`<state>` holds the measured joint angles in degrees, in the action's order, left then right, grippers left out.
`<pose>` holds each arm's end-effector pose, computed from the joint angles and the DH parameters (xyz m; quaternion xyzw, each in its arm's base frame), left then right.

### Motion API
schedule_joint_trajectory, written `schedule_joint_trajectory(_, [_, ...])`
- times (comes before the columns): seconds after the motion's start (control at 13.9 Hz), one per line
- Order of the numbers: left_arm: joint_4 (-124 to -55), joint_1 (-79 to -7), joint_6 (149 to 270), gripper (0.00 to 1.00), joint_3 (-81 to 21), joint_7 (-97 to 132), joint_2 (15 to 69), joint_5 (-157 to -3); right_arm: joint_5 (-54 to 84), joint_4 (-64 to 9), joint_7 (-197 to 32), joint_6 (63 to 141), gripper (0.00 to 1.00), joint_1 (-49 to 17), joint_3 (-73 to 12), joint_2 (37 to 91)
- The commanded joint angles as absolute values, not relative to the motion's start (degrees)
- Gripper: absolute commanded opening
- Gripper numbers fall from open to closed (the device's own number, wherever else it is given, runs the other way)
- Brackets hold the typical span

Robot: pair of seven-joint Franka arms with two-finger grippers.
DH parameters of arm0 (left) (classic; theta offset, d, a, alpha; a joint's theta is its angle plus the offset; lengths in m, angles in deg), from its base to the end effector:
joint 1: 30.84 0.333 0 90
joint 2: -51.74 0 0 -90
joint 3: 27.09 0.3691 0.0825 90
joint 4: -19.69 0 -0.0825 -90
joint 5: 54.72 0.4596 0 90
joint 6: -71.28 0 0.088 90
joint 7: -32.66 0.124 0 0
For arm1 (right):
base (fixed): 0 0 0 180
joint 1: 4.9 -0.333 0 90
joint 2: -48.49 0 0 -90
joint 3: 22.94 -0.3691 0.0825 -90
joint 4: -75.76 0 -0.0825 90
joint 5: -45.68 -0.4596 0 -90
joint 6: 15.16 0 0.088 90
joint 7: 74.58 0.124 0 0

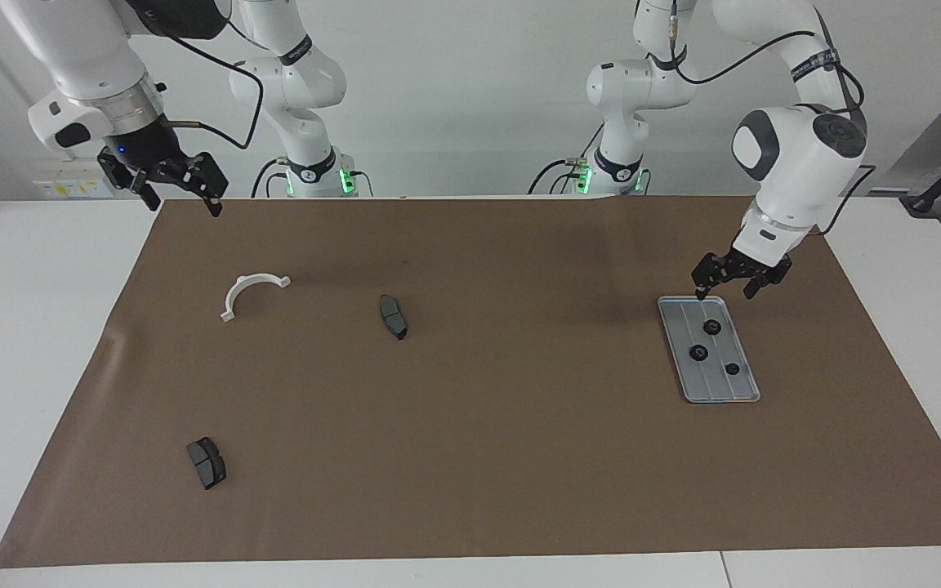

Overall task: Place bearing gear from tray to pile
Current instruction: 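Lower the left gripper into the metal tray and grasp a black gear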

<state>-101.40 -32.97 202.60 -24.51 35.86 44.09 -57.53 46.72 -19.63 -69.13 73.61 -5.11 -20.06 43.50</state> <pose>0.6345 0.0029 0.3448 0.9996 -0.0085 0.0231 0.0151 0.5939 -0.0313 0.6607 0.9974 -0.0707 -0.0141 0.0072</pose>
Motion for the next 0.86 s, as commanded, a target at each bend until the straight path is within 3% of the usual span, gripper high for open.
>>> schedule_joint_trajectory(0.0, [-101.0, -33.5, 205.3, 0.74, -24.6, 35.1, 40.9, -56.7, 45.5, -21.2, -68.7, 74.4, 1.00, -4.5, -20.6, 42.3])
schedule_joint_trajectory(0.5, [-100.4, -33.6, 209.7, 0.66, -24.6, 35.3, 37.1, -56.7, 45.5, -21.2, -68.7, 74.5, 1.00, -4.5, -20.6, 42.3])
schedule_joint_trajectory(0.79, [-100.5, -33.7, 209.8, 0.50, -24.6, 35.2, 36.5, -56.7, 45.5, -21.2, -68.7, 74.5, 1.00, -4.5, -20.6, 42.3])
